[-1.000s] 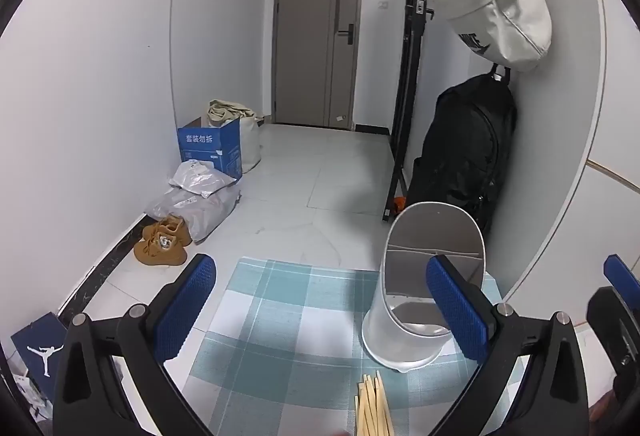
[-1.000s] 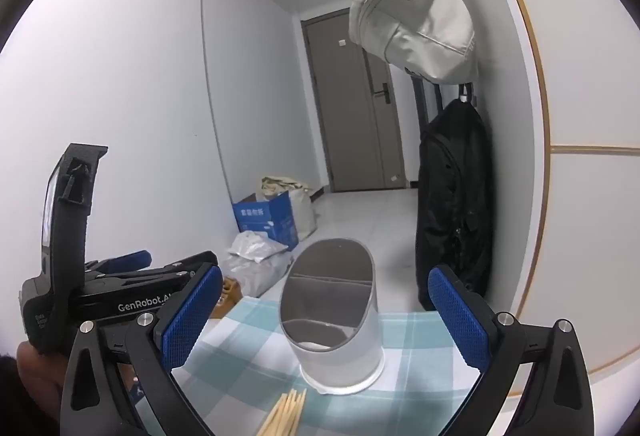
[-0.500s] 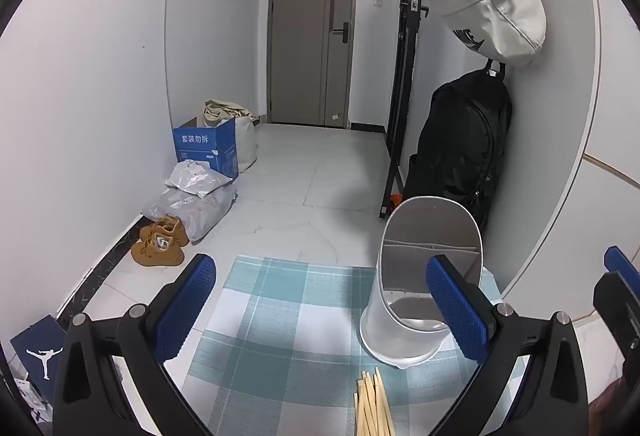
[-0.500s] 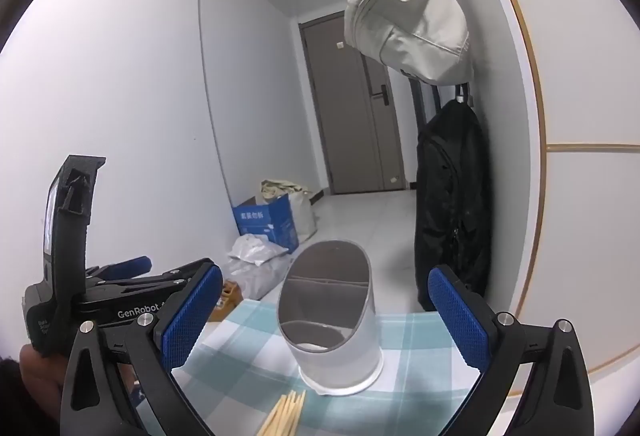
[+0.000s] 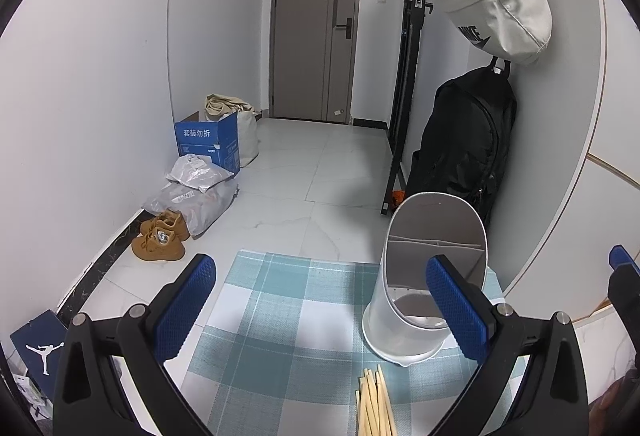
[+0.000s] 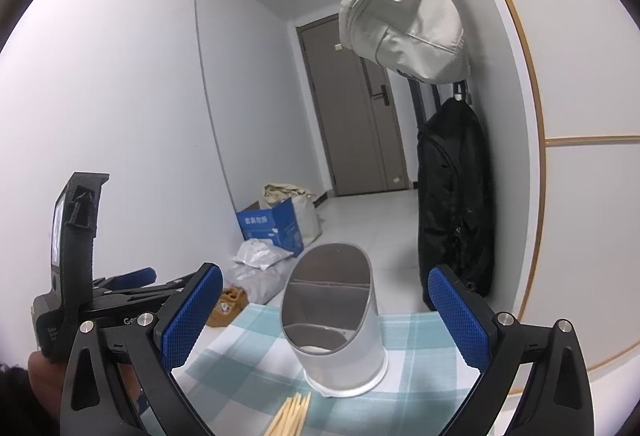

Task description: Organize utensils

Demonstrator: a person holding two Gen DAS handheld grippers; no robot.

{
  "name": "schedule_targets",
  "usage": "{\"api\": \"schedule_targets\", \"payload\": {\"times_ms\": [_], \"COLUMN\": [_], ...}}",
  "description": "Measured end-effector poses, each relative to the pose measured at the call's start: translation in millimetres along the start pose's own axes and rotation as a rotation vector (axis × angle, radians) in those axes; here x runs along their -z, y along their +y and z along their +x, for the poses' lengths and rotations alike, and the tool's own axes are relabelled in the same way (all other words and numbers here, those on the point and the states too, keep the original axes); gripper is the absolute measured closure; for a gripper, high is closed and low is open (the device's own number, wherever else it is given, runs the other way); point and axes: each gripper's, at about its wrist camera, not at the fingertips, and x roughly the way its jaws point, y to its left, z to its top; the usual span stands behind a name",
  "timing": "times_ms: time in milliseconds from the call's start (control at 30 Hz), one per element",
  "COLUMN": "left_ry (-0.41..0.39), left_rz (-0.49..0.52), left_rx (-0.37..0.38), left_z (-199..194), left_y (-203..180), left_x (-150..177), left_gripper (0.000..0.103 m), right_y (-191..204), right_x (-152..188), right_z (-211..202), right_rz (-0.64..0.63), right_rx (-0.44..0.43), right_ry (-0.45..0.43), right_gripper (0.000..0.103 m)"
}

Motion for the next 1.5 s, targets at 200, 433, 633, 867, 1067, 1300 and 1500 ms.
{"api": "schedule_targets", "payload": {"times_ms": [200, 433, 633, 867, 1067, 1300, 1500], "left_ry": [-0.001, -0.004, -0.004, -0.001, 0.001, 0.008, 0.021], "left_rz": [0.004, 0.006, 0.006, -0.001, -0.004, -0.003, 0.008], "left_rx": [-0.002, -0.006, -0.007, -0.004, -0.004, -0.003, 0.009], "left_z": [0.3, 0.3, -0.1, -0.6, -1.0, -0.2, 1.7], "left_y": [-1.0, -1.2, -0.3, 1.5, 3.3, 4.5, 3.5], "left_x": [-1.0, -1.4, -0.3, 0.0, 1.2, 2.3, 3.4], "left_gripper": [0.001, 0.001, 0.001, 0.001, 0.001, 0.001, 0.001], "right_y": [-0.1, -0.9, 1.5, 1.0, 3.8, 3.6, 2.8], "right_x": [-0.7, -0.1, 0.4, -1.1, -1.0, -0.5, -0.4], "right_z": [-1.1, -2.5, -3.3, -2.9, -3.6, -3.2, -2.8], "right_rz": [0.004, 0.001, -0.004, 0.001, -0.015, -0.010, -0.015], "right_rx": [-0.008, -0.009, -0.011, -0.009, -0.010, -0.010, -0.007], "right_ry": [-0.011, -0.020, -0.020, -0.016, -0.018, -0.013, -0.008], "right_gripper": [0.000, 0.000, 0.000, 0.000, 0.000, 0.000, 0.000]}}
